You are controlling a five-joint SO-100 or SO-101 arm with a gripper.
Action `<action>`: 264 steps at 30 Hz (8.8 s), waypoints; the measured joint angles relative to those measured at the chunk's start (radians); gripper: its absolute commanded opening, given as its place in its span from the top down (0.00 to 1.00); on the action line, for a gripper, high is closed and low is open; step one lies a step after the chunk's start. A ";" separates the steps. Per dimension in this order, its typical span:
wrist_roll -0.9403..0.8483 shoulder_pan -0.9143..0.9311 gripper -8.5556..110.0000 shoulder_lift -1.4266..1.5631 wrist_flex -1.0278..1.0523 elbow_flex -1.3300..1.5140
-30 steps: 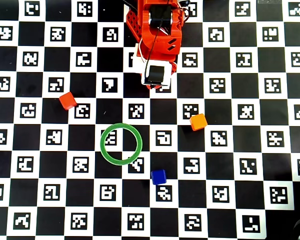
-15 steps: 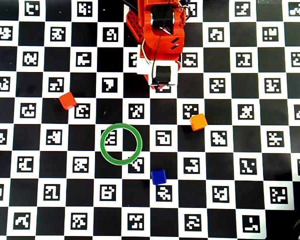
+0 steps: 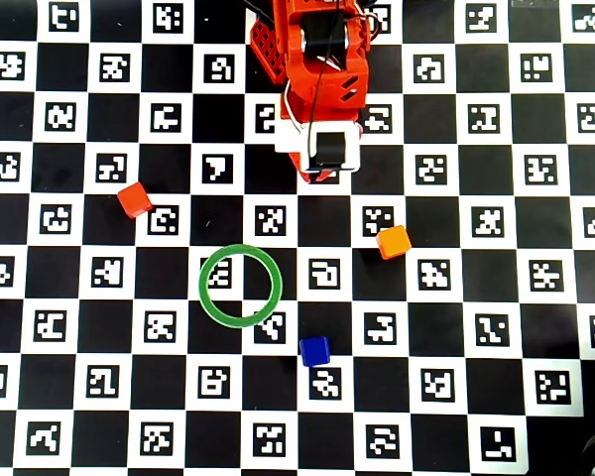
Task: Grab the red cube then put it in the green circle then put the blue cube on top and finally the orange cube on top
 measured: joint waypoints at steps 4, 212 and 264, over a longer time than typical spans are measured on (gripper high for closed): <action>0.120 0.034 0.98 -0.192 0.012 -0.209; 0.890 0.373 0.88 -1.805 -0.080 -1.338; 0.959 0.371 0.67 -1.382 0.347 -1.536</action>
